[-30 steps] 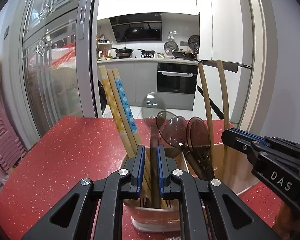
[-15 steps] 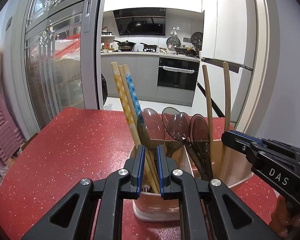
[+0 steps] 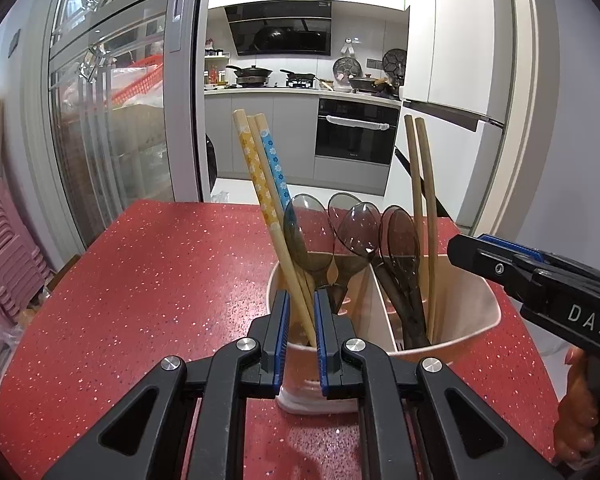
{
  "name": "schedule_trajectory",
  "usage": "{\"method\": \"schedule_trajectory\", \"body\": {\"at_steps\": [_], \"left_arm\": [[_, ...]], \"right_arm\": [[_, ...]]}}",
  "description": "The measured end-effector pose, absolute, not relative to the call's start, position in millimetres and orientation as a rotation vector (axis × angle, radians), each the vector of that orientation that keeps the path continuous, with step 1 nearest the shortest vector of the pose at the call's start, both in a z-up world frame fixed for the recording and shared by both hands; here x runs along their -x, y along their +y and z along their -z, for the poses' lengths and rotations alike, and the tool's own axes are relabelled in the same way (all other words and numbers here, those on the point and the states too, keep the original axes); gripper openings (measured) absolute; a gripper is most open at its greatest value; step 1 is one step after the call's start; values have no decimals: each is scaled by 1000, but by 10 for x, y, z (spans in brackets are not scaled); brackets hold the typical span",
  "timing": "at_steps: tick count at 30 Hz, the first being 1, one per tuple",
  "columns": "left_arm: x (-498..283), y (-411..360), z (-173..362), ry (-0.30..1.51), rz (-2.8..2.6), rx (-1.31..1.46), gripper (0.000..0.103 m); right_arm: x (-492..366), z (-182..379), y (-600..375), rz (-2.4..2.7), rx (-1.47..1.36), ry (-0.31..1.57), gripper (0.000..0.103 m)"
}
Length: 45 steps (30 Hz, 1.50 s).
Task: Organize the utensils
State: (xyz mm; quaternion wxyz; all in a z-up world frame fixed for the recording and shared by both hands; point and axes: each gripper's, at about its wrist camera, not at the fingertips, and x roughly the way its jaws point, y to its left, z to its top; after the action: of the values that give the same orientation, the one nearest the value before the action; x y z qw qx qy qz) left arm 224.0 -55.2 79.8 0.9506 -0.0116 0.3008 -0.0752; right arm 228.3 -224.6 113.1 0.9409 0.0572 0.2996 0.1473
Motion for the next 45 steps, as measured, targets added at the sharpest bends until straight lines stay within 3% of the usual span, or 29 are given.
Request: {"method": "schedule_trajectory", "body": {"at_steps": [16, 43, 44, 45], "left_arm": [[-1981, -446, -826, 674, 114, 23, 38], [-1474, -207, -442, 808, 123, 47, 39], [-1456, -195, -424, 814, 121, 49, 47], [-1443, -186, -413, 820, 118, 50, 96]], "right_arm": [[-1916, -1202, -2304, -255, -150, 705, 73], [-1366, -810, -2204, -207, -153, 883, 85], [-1354, -782, -2197, -204, -151, 894, 86], [-1340, -764, -2187, -201, -150, 900, 86]]}}
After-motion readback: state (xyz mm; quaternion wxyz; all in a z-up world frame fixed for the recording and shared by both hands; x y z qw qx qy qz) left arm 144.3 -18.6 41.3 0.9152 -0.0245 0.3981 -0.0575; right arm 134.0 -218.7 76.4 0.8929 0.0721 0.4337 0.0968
